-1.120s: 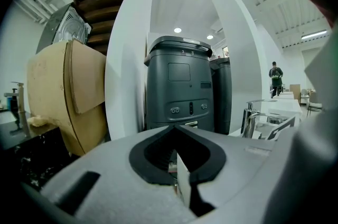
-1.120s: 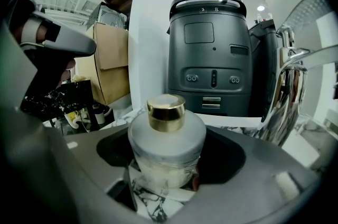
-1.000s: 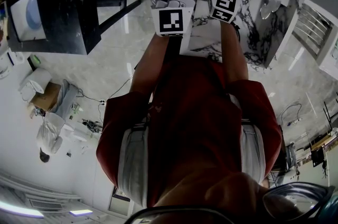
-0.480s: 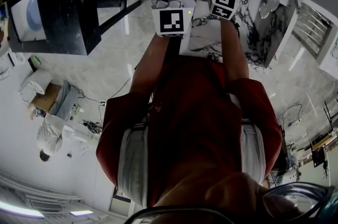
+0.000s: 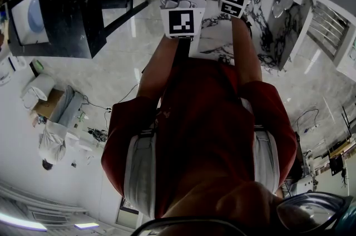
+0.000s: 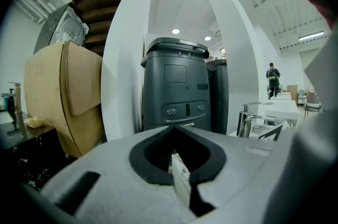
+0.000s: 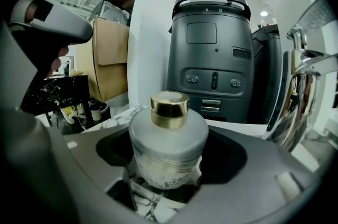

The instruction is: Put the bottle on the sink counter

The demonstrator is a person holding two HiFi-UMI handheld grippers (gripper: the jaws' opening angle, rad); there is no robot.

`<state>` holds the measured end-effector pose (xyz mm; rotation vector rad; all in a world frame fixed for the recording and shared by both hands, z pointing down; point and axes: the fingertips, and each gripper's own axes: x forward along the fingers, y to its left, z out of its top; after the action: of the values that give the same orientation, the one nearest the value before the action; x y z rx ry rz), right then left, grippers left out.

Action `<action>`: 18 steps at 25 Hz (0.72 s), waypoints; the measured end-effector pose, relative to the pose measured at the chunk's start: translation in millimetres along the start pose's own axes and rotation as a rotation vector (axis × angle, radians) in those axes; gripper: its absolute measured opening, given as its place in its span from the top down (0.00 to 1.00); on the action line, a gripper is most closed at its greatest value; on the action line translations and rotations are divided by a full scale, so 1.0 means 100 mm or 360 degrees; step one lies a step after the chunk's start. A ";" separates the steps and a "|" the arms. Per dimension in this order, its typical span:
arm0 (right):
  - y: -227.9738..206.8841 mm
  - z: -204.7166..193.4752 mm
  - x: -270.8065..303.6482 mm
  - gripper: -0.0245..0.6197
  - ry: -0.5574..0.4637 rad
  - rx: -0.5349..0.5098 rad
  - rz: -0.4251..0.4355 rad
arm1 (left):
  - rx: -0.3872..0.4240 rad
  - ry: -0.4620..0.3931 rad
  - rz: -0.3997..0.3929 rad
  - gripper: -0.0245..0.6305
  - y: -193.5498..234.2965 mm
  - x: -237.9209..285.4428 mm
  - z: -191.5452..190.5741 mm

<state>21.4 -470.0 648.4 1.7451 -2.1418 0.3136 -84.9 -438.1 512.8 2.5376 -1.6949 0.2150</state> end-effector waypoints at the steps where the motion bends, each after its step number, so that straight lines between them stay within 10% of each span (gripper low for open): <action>1: 0.01 -0.01 0.00 0.41 0.0003 -0.0011 0.0005 | 0.0001 0.0009 -0.0002 0.96 -0.01 -0.01 -0.01; 18: -0.02 0.12 -0.15 0.29 -0.0059 0.0018 0.0042 | -0.0003 -0.0021 -0.0001 0.96 -0.09 -0.11 0.10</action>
<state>24.4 -461.9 631.2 1.7427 -2.1949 0.3029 -80.2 -426.4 501.5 2.5440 -1.6979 0.1970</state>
